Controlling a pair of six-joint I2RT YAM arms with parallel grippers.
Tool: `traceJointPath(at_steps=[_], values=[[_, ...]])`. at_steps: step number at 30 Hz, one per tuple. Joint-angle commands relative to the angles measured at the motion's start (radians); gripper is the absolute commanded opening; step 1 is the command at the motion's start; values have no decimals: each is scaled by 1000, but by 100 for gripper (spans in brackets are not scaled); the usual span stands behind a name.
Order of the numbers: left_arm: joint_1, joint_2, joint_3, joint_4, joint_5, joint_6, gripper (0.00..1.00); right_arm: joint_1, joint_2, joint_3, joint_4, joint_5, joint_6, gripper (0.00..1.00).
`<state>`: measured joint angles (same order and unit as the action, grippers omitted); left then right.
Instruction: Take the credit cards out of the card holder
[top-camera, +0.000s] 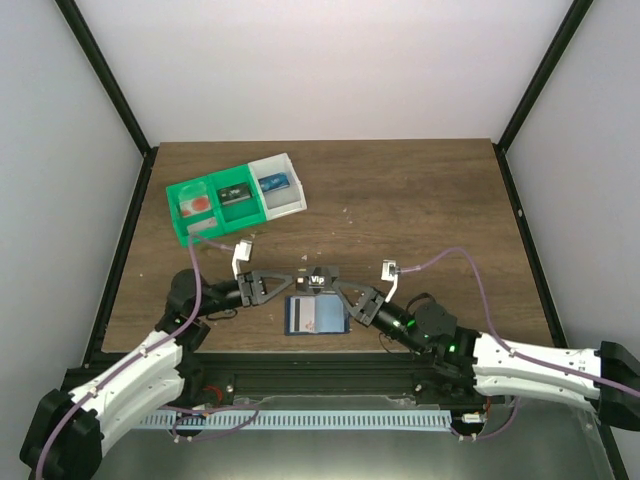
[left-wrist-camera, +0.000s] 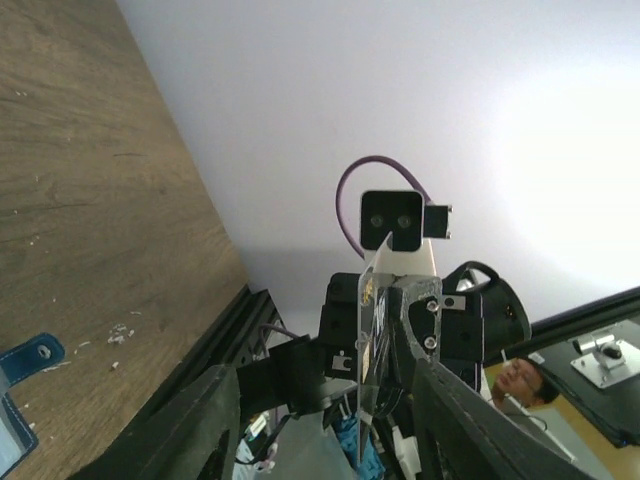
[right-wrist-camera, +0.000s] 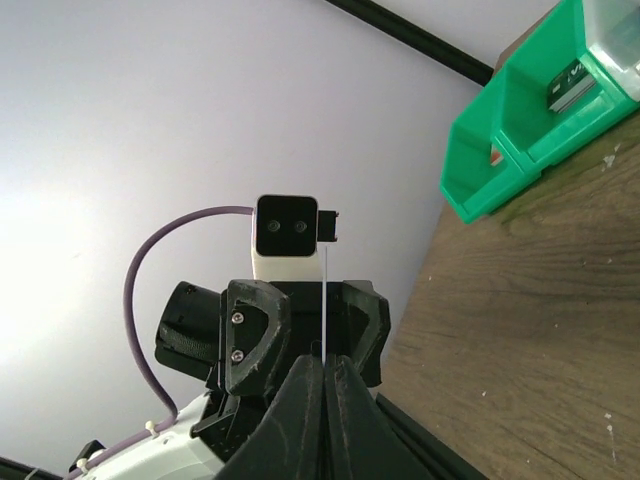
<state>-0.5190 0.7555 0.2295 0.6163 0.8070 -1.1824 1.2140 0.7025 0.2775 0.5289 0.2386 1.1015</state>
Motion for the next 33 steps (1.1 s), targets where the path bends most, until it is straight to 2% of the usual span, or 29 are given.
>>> traceJointPath(at_steps=[1, 5, 9, 13, 16, 21, 22, 27, 29, 33], values=[[-10, 2, -22, 106, 27, -47, 47, -4, 35, 0, 81, -10, 50, 0], [-12, -4, -27, 105, 27, -46, 36, -4, 56, 0, 97, -13, 54, 1], [-15, 5, -25, 102, 25, -36, 22, -4, 66, 5, 92, -12, 56, 1], [-16, 10, -27, 114, 22, -35, 13, -5, 75, 8, 88, -15, 54, 0], [-16, 8, -28, 107, 18, -28, 0, -4, 75, 8, 80, -11, 55, 0], [-15, -2, -32, 105, 16, -26, 0, -6, 75, 6, 69, -10, 53, 1], [-16, -7, -34, 105, 12, -26, 0, -5, 75, 6, 64, -11, 51, 3], [-12, -29, -42, 77, -19, -19, 0, -6, 48, 4, -26, 3, 69, 41], [-1, -29, -38, 51, -30, -11, 0, -5, 20, -4, -65, 4, 66, 61], [69, -8, -20, -31, -25, 30, 0, -5, -39, -21, -138, -4, 25, 86]])
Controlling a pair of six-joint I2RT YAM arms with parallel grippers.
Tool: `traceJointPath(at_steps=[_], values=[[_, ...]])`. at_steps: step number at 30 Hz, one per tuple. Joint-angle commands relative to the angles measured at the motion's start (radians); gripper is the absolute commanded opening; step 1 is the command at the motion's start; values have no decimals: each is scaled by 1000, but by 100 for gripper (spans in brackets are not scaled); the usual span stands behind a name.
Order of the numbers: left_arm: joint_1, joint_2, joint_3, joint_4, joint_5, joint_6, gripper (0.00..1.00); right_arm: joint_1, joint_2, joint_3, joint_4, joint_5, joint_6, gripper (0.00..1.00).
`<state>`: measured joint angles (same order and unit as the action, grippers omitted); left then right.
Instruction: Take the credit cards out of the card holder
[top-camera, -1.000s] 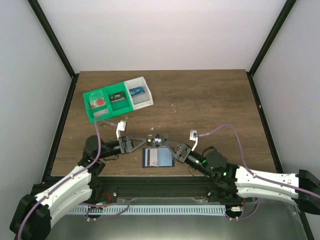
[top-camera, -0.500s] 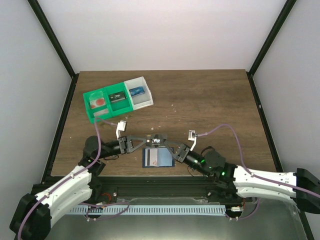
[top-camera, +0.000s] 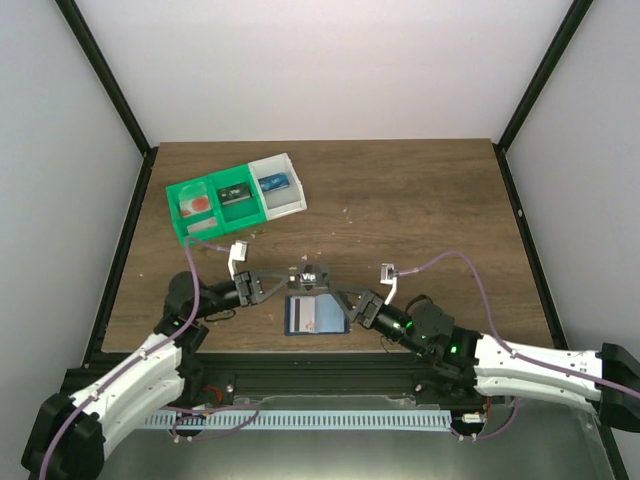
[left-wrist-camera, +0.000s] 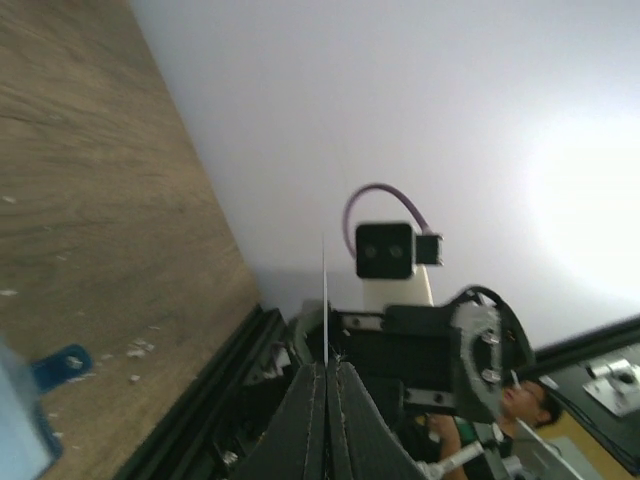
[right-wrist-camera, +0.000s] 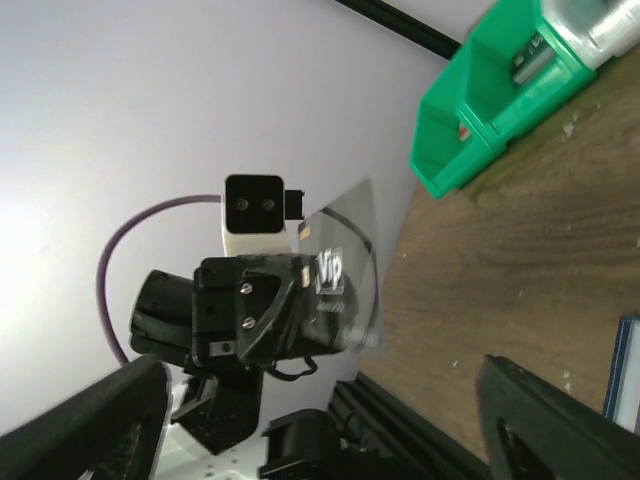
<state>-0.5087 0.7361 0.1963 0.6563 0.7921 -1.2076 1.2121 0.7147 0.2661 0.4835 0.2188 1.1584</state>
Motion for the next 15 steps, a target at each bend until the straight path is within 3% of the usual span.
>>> traceJointPath(at_steps=[1, 2, 9, 15], values=[[87, 20, 26, -107, 2, 69, 0, -4, -60, -8, -115, 10, -45, 96], [121, 30, 43, -153, 12, 96, 0, -4, -68, -6, -137, 5, -55, 99], [407, 183, 299, -569, 46, 398, 0, -3, -116, 3, -217, -45, -118, 100], [603, 407, 538, -729, 31, 560, 0, -4, -170, 38, -325, -20, -188, 100]])
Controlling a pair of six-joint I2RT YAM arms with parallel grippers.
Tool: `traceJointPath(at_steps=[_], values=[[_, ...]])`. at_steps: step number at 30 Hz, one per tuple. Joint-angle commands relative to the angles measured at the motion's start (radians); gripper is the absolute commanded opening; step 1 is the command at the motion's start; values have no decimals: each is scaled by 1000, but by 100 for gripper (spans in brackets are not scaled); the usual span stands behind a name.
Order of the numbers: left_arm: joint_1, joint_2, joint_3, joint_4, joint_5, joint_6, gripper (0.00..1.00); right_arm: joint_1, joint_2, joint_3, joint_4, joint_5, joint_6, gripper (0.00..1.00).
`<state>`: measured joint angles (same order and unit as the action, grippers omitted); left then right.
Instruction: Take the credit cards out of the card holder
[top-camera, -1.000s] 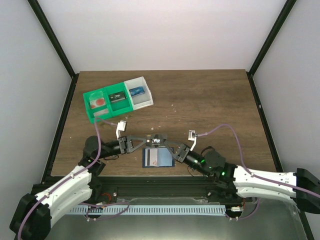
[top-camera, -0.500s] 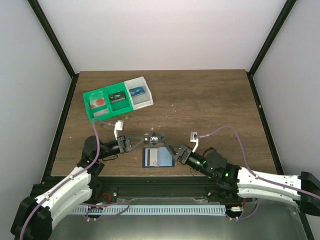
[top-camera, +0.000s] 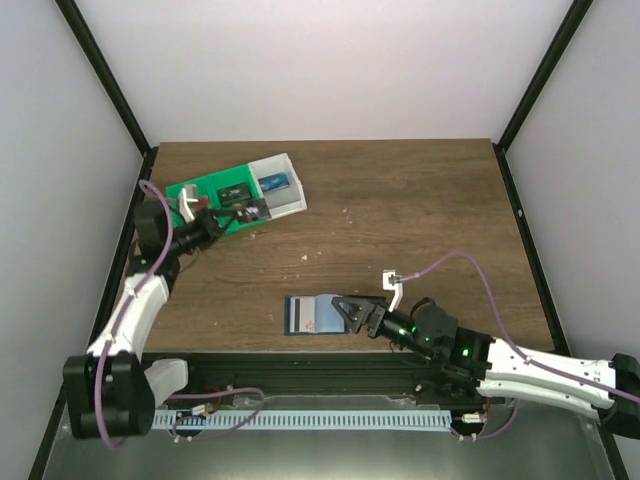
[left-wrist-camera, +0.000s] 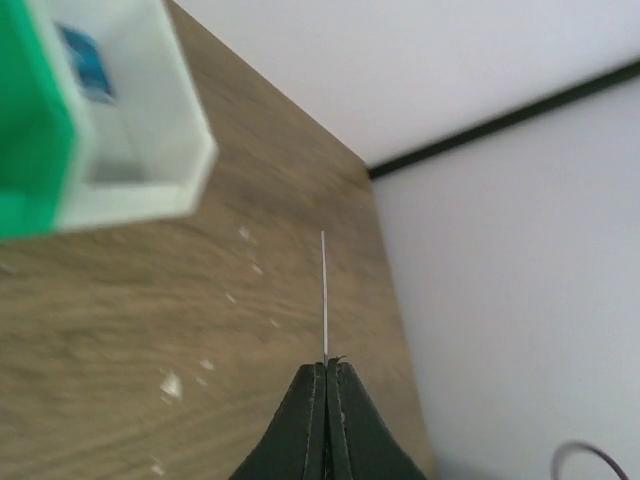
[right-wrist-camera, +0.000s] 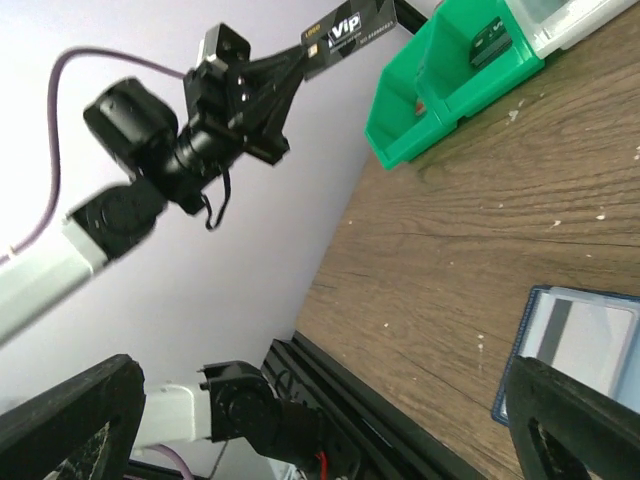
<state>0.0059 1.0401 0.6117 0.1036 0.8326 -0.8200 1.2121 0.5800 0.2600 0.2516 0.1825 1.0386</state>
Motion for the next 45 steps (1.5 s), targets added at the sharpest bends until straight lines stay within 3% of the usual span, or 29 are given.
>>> traceJointPath(at_steps=[1, 10, 17, 28, 45], values=[[99, 140, 167, -205, -43, 202, 0, -4, -45, 48, -107, 23, -76, 100], [124, 443, 481, -358, -289, 352, 0, -6, -112, 108, -218, 88, -144, 100], [125, 658, 653, -344, -303, 308, 0, -6, -146, 92, -242, 106, -117, 100], [120, 855, 754, -315, -316, 287, 0, -5, -127, 113, -268, 130, -115, 100], [119, 986, 869, -299, -305, 305, 0, -5, -48, 132, -265, 160, -87, 100]])
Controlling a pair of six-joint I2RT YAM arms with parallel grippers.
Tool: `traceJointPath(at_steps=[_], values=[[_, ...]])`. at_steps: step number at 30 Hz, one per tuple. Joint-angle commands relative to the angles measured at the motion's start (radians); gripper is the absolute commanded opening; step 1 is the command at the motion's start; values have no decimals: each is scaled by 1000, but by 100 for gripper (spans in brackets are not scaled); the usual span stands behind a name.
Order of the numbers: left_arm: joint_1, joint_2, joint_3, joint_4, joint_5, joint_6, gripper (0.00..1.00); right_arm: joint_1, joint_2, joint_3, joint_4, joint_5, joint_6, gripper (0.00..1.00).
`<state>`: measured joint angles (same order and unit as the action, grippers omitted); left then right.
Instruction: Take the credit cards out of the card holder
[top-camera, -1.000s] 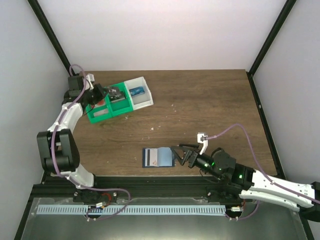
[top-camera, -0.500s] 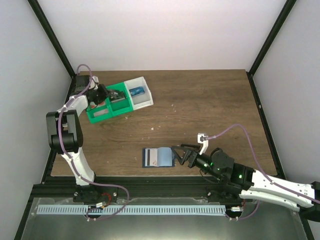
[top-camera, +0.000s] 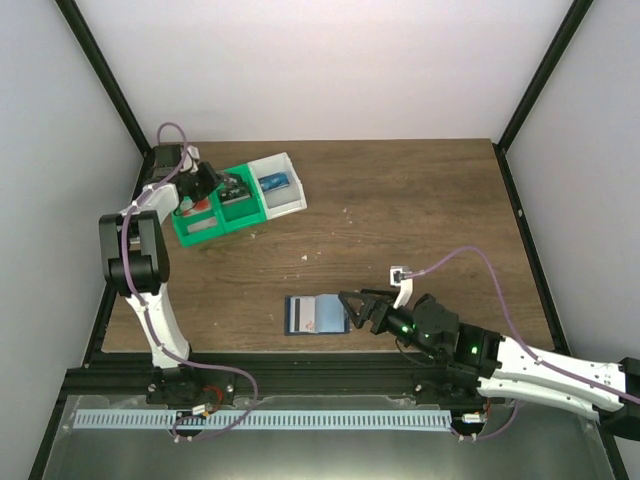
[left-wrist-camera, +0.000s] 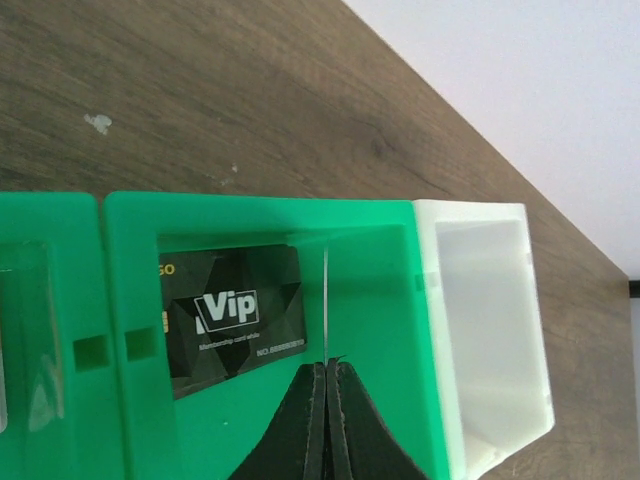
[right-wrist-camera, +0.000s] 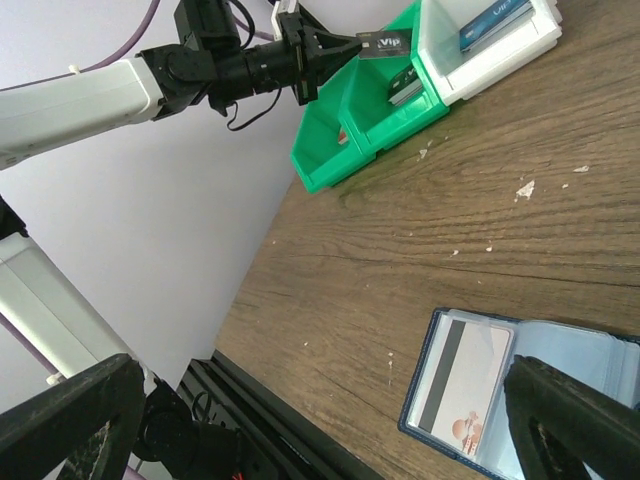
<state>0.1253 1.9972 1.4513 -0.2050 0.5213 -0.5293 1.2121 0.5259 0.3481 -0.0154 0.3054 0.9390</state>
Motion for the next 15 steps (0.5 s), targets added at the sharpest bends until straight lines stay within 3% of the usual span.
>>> traceJointPath(at_steps=[1, 15], values=[[-2, 31, 29, 11, 4, 13, 0, -5, 9, 44, 2, 39, 14, 100], [-52, 58, 44, 6, -96, 21, 0, -5, 16, 53, -2, 50, 11, 100]])
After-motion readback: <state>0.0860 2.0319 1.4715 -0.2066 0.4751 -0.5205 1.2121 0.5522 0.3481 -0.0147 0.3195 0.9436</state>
